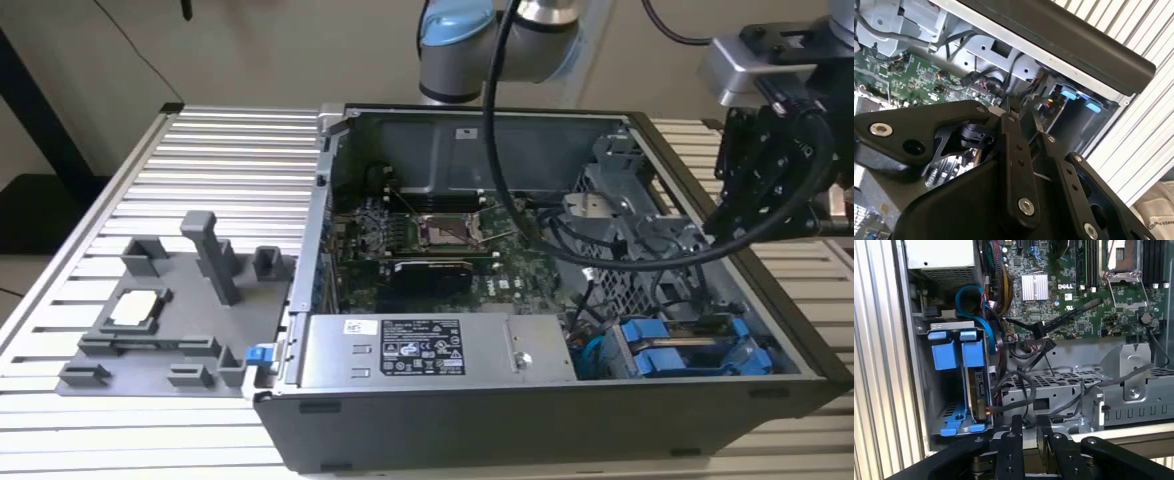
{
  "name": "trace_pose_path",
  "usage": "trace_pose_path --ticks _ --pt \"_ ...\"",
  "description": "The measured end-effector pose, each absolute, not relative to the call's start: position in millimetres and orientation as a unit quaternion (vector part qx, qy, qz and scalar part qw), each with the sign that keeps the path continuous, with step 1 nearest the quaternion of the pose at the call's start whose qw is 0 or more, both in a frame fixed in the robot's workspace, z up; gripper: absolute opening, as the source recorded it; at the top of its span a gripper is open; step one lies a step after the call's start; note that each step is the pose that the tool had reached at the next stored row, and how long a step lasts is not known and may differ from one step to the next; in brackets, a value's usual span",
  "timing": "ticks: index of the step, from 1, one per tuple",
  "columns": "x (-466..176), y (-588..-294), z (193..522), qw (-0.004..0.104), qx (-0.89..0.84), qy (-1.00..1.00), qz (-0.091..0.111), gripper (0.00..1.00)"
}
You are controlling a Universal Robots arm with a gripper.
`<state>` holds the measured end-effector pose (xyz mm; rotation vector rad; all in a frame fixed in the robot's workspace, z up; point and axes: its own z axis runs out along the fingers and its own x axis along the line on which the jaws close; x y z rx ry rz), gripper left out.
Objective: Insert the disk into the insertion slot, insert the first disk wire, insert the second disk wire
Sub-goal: 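Insert the second disk wire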
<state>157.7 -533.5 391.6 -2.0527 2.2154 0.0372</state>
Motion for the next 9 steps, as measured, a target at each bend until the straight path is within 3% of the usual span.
trace_pose_path --ticks 9 --pt "149.5 -524.6 391.5 0.061 -0.678 0.732 0.012 0.27"
